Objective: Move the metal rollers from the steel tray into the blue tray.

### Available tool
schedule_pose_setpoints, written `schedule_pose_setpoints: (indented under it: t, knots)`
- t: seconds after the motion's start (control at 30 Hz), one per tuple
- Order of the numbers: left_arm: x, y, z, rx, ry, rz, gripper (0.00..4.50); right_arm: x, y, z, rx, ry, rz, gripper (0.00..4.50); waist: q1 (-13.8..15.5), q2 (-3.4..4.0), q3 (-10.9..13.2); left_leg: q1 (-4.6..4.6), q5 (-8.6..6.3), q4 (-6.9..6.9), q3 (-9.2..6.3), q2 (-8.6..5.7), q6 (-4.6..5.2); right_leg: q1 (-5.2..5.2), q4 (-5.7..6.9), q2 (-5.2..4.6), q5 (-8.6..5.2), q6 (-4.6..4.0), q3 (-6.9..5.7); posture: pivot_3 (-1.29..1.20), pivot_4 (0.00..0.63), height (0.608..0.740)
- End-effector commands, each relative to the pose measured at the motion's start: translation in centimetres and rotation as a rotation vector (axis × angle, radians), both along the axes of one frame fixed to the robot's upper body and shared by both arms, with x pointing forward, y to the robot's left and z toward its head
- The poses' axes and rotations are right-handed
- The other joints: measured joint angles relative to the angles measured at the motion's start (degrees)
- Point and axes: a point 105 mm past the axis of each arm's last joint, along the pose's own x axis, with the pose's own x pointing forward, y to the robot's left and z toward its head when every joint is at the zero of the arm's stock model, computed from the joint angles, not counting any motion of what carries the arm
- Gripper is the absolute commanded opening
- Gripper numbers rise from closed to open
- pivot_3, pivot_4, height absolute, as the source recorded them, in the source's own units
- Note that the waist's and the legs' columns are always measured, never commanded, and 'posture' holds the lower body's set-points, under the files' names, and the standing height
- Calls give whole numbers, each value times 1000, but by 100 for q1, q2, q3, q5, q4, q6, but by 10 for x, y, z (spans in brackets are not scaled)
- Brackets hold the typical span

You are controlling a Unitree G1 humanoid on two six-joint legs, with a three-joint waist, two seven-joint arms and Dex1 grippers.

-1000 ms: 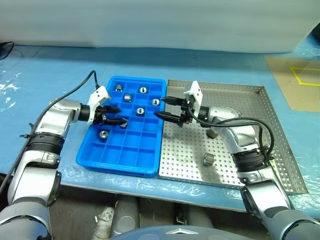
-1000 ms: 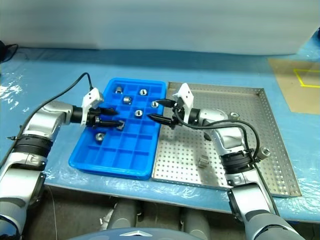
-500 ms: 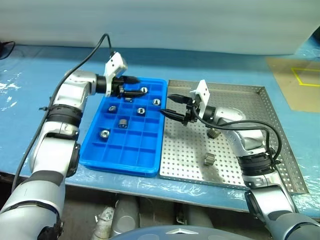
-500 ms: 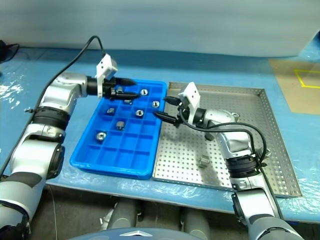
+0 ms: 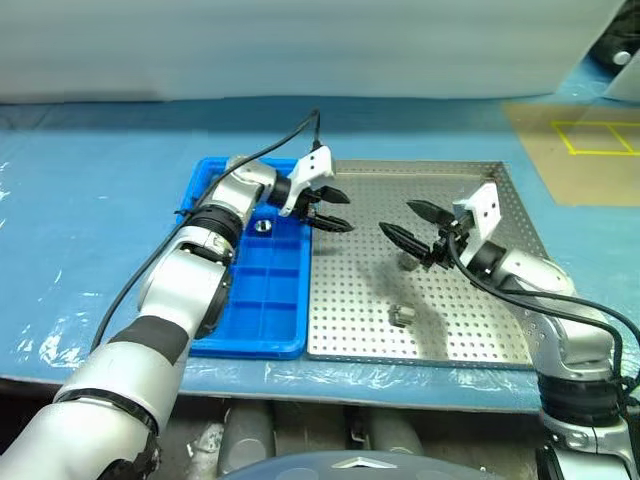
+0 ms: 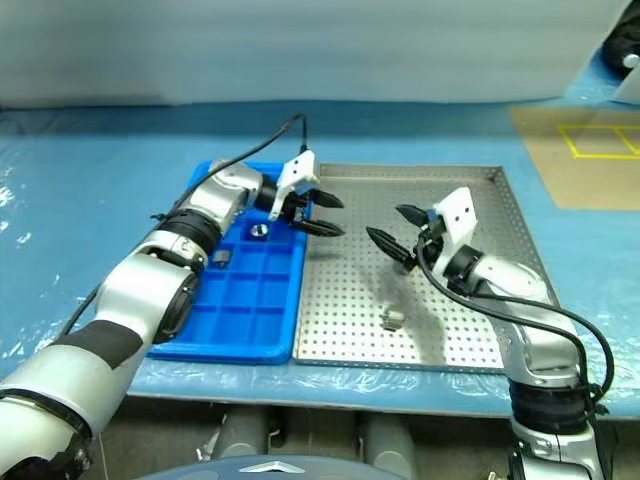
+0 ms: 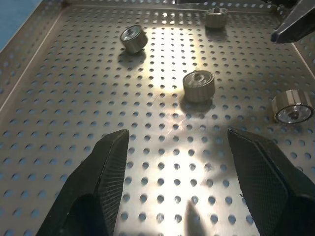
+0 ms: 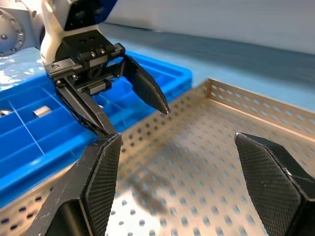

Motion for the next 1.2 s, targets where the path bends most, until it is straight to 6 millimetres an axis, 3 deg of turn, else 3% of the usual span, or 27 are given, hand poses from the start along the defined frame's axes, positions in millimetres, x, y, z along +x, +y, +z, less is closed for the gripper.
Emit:
schedule_pose_setpoints:
  t: [0.03, 0.23, 0.53, 0.97, 1.2]
  knots:
    - [-13, -23, 4, -5, -24, -108, 3352, -17, -7, 15, -4, -52, -54, 3787, -76, 0, 0, 5, -1, 0, 0, 1, 1, 8, -9, 0, 3, 4, 2, -594, 150, 740]
    - [-36, -44, -13, 19, 15, -251, 3352, -28, -18, 19, -7, -47, -132, 3787, -367, 0, 0, 18, -14, 8, 3, -7, 25, 13, -28, 0, 16, 27, 45, -646, 150, 740]
    - [-61, -47, -40, 75, 71, -388, 3352, -35, -20, 13, -10, -21, -168, 3787, -532, 5, -3, 13, -25, 17, 6, -13, 45, 13, -35, -1, 16, 27, 52, -677, 150, 740]
    - [-76, -62, -75, 62, 55, -364, 3352, -45, -18, 2, -8, 22, -192, 3787, -663, 6, -3, 7, -47, 45, 15, -17, 77, 19, -40, -6, 15, 28, 71, -685, 150, 740]
    - [-78, -69, -84, 48, 69, -317, 3352, -49, -17, -2, -13, 41, -203, 3787, -689, 7, -4, 7, -56, 51, 16, -20, 68, 20, -40, -7, 15, 31, 75, -685, 150, 740]
